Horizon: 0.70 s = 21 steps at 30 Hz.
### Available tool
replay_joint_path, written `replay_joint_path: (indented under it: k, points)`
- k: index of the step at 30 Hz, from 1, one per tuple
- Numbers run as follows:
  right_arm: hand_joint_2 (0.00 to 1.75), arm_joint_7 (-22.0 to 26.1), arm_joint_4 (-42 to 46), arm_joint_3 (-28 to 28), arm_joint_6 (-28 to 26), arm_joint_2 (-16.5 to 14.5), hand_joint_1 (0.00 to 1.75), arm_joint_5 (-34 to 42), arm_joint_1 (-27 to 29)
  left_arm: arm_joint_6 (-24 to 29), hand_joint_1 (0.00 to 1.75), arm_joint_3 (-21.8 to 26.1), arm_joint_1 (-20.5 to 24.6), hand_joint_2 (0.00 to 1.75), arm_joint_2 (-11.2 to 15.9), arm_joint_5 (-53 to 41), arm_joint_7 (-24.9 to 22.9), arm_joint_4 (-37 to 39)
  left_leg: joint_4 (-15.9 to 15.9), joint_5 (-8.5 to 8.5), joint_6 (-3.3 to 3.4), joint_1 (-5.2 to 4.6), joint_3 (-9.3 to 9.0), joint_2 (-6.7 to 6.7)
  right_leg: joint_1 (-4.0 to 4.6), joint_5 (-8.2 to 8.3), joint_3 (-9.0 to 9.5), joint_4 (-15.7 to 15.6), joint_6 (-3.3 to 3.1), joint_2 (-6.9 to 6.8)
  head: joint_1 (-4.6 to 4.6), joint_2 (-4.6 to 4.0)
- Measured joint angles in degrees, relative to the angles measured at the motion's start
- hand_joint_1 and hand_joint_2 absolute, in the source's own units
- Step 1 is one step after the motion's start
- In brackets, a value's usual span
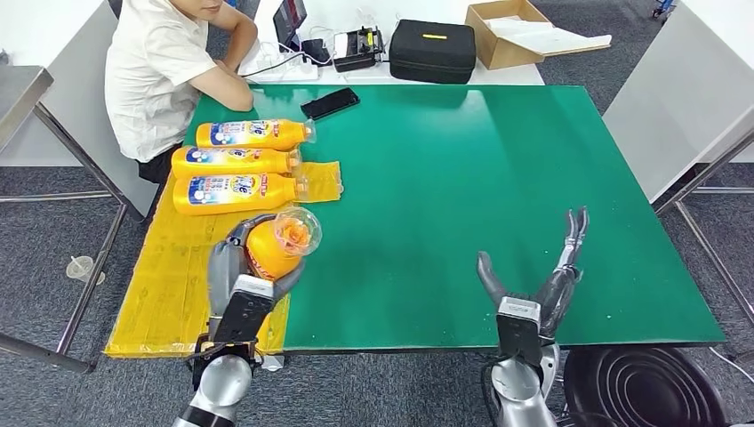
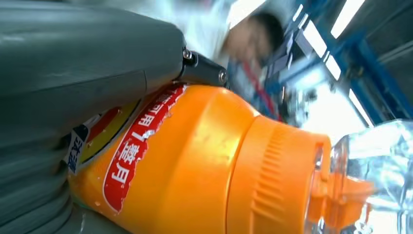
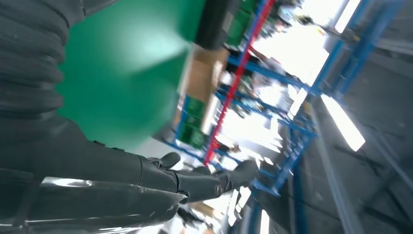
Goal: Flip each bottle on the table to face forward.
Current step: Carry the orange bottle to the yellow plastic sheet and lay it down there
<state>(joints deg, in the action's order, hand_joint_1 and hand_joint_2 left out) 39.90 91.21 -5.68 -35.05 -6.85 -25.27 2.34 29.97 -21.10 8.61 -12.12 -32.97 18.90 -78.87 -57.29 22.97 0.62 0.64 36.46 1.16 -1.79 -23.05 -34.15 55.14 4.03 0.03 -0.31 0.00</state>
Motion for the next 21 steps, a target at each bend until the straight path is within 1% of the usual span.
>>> replay_joint_path:
  k: [2, 3, 6, 10, 13, 17, 19, 21]
  points:
    - [1.75, 0.0, 4.4, 1.3, -0.1, 0.0, 0.00, 1.3, 0.3, 4.0, 1.75, 0.0, 1.1, 1.75, 1.0, -8.9, -2.9, 0.9, 0.0, 0.00, 0.00, 0.01, -0.01, 0.00, 0.00, 0.00, 0.01, 0.0, 0.00, 0.00, -0.01, 0.00]
    - [1.75, 0.0, 6.2, 1.8, -0.1, 0.0, 0.00, 2.4, 0.4, 4.8, 1.75, 0.0, 1.9, 1.75, 1.5, -12.6, -4.3, 1.7, 0.0, 0.00, 0.00, 0.01, -0.01, 0.00, 0.00, 0.00, 0.02, 0.0, 0.00, 0.00, 0.00, 0.00]
    - [1.75, 0.0, 9.8, 2.0, -0.1, 0.4, 0.00, 6.4, 0.3, 3.9, 1.75, 0.2, 4.3, 1.75, 2.5, -19.3, -7.0, 6.0, 0.0, -0.01, 0.00, 0.00, -0.01, -0.01, 0.00, 0.00, 0.04, 0.0, 0.00, 0.01, 0.01, 0.00]
    - [1.75, 0.0, 10.3, 0.6, 0.3, 1.4, 0.00, 11.1, -0.4, -1.2, 1.75, 0.4, 7.8, 1.75, 2.9, -19.6, -6.5, 15.1, 0.0, -0.02, 0.01, -0.01, -0.01, 0.00, -0.02, 0.02, 0.06, 0.0, 0.01, 0.00, 0.01, 0.00]
    - [1.75, 0.0, 9.3, -0.2, 1.8, 1.8, 0.00, 14.0, -1.7, -2.2, 1.75, 0.4, 10.3, 1.75, 3.0, -21.2, -5.6, 22.0, 0.0, -0.03, -0.01, -0.01, -0.01, 0.00, -0.02, 0.03, 0.06, 0.0, 0.02, 0.00, 0.01, 0.00]
    - [1.75, 0.0, 6.4, -0.5, 6.8, 1.9, 0.00, 16.2, -3.3, -2.9, 1.75, -0.2, 13.2, 1.75, 3.5, -22.9, -4.0, 30.1, 0.0, -0.04, -0.02, 0.00, -0.01, 0.00, -0.01, 0.03, 0.06, 0.0, 0.02, 0.01, 0.00, 0.00]
    - [1.75, 0.0, 4.7, -0.5, 9.6, 1.9, 0.00, 16.6, -3.9, -3.8, 1.75, -0.3, 14.3, 1.75, 3.6, -22.2, -3.3, 32.9, 0.0, -0.04, -0.02, 0.00, -0.01, 0.01, -0.01, 0.02, 0.07, 0.0, 0.01, 0.00, 0.00, 0.00]
    - [1.75, 0.0, 3.4, -0.5, 11.2, 1.9, 0.00, 16.8, -4.4, -4.2, 1.72, -0.4, 15.2, 1.75, 3.6, -21.6, -3.1, 34.9, 0.0, -0.03, -0.02, 0.00, -0.02, 0.03, -0.01, 0.01, 0.09, 0.0, 0.00, -0.02, 0.00, 0.00]
